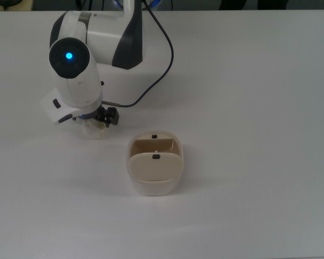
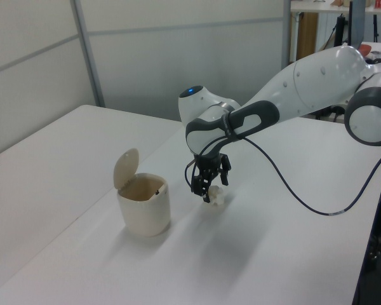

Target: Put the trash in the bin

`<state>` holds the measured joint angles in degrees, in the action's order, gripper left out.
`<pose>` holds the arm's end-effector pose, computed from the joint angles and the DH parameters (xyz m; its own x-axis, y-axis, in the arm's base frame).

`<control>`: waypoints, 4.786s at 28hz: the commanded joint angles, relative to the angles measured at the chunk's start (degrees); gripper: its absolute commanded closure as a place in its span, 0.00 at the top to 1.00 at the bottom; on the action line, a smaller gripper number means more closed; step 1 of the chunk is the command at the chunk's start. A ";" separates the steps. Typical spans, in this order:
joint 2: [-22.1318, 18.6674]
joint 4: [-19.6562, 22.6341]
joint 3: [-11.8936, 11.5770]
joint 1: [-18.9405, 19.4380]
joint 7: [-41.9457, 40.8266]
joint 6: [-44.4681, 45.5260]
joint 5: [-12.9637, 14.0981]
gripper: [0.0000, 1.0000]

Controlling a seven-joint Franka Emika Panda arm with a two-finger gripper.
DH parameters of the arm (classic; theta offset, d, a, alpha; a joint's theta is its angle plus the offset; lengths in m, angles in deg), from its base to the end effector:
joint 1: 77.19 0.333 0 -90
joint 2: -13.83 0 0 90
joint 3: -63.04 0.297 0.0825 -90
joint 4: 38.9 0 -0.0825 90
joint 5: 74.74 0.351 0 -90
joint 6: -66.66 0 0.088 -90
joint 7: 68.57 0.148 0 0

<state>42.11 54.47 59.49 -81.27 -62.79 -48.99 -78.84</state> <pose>0.6217 -0.0869 0.2861 0.9758 -0.1965 -0.0959 -0.1869 -0.9772 0.1003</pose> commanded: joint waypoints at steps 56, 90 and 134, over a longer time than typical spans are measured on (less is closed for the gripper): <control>-6.92 -2.58 2.05 10.67 -3.93 -19.17 -0.56 1.00; -24.23 -2.85 0.91 6.10 -2.26 18.79 0.06 1.00; -23.97 -3.02 1.09 5.83 -2.97 20.03 4.36 1.00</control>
<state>18.11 50.98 60.77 -75.47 -65.09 -28.41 -74.98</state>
